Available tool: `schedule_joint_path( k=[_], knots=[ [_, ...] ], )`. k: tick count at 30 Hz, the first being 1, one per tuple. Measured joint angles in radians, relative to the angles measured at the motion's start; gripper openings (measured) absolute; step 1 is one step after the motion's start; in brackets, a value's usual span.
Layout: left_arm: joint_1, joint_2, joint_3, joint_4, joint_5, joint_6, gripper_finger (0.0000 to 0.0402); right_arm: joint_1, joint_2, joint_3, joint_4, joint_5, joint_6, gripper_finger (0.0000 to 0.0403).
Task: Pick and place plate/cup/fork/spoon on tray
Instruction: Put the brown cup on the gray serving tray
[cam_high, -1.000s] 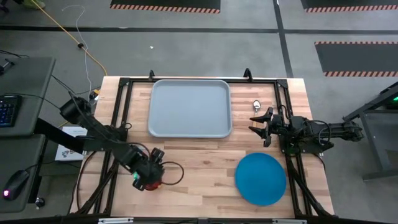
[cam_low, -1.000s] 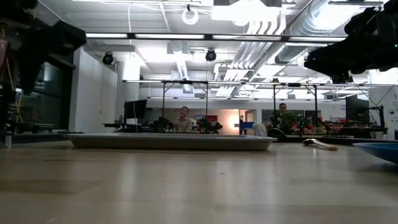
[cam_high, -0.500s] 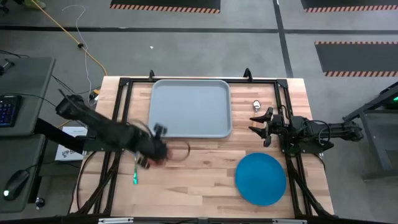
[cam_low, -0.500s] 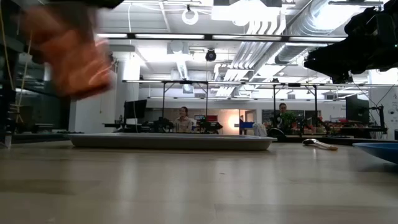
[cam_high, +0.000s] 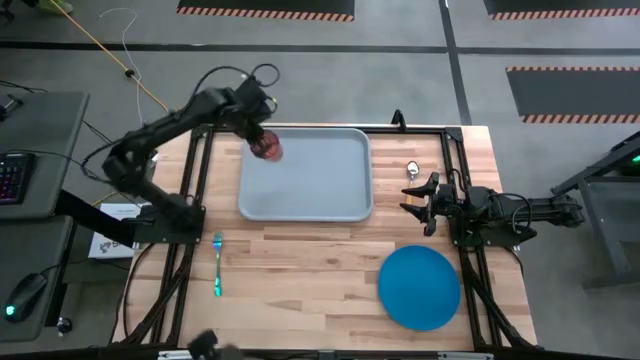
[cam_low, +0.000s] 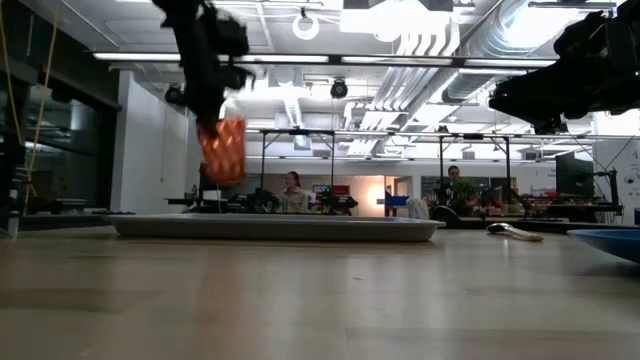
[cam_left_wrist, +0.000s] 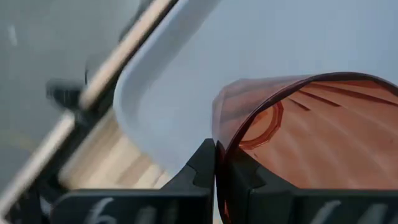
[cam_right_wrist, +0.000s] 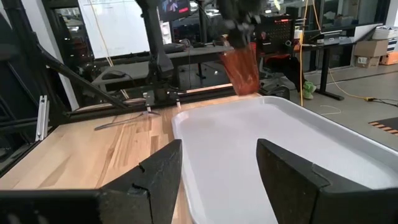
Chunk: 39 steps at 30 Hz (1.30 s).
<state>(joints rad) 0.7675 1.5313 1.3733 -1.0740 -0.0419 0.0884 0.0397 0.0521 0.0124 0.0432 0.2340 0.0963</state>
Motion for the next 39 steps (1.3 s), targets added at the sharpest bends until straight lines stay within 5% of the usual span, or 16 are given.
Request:
schedule_joint_path(
  k=[17, 39],
  knots=[
    [0.171, 0.160, -0.009, 0.027, -0.053, -0.100, 0.0001, 0.000, 0.000, 0.000, 0.000, -0.002, 0.000, 0.0200],
    [0.168, 0.159, -0.119, 0.150, 0.007, -0.199, 0.0028, 0.000, 0.000, 0.000, 0.000, -0.002, 0.000, 0.0200]
  ],
)
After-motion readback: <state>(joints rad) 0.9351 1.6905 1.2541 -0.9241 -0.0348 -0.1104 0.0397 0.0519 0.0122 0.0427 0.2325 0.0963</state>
